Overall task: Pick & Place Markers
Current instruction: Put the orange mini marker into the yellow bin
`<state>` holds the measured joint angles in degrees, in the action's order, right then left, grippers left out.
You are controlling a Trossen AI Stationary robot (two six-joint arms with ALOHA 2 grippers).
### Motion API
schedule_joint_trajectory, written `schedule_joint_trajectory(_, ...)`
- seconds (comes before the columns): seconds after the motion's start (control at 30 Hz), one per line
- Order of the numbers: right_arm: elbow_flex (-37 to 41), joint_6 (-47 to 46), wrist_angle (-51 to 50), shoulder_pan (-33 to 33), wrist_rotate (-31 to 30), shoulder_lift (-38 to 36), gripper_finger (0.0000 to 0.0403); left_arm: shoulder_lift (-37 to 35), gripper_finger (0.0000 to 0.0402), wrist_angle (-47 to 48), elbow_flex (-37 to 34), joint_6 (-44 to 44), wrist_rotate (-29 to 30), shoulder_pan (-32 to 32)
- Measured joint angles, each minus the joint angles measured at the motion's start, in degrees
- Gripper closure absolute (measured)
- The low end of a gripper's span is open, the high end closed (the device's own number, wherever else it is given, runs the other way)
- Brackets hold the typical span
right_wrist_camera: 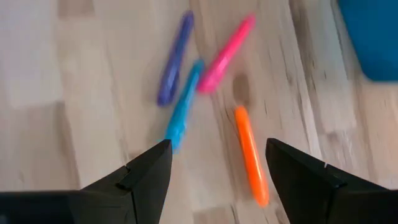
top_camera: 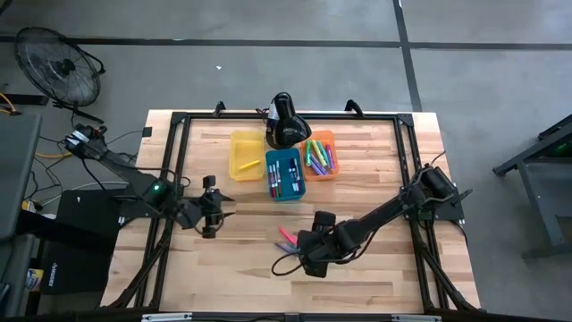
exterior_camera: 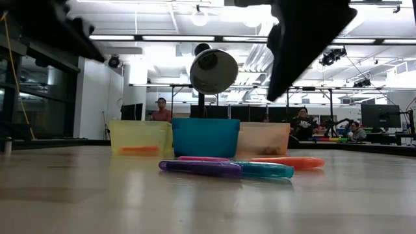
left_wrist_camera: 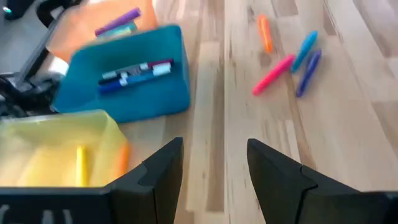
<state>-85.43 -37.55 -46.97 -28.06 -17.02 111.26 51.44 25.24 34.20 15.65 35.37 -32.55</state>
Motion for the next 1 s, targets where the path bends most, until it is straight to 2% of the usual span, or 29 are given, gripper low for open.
schedule_joint_trajectory(0.17,0.0,0.82,-4.52,0.59,2.34,0.0,0.0155,-6.15,0.0229,-9.22,-8.49,1.2,-0.43,-1.0)
schedule_joint_trajectory(0.33,0.0,4.89,-4.37,1.98,7.14,0.0,0.0155,-12.73,0.0229,-20.96,-16.01,-0.68,-5.69,-0.96)
schedule_joint_trajectory(0.5,0.0,10.37,-2.06,4.14,8.96,0.0,0.0155,-17.07,0.0229,-30.28,-21.86,-2.28,-9.36,-0.94)
schedule_joint_trajectory(0.67,0.0,12.72,-1.83,6.72,11.13,0.07,0.0155,-18.42,0.0229,-32.78,-24.68,-2.18,-10.88,-0.94)
schedule_joint_trajectory(1.0,0.0,15.69,-1.8,9.84,16.85,4.92,0.0155,-18.32,0.0229,-32.81,-24.79,-1.85,-12.5,-0.94)
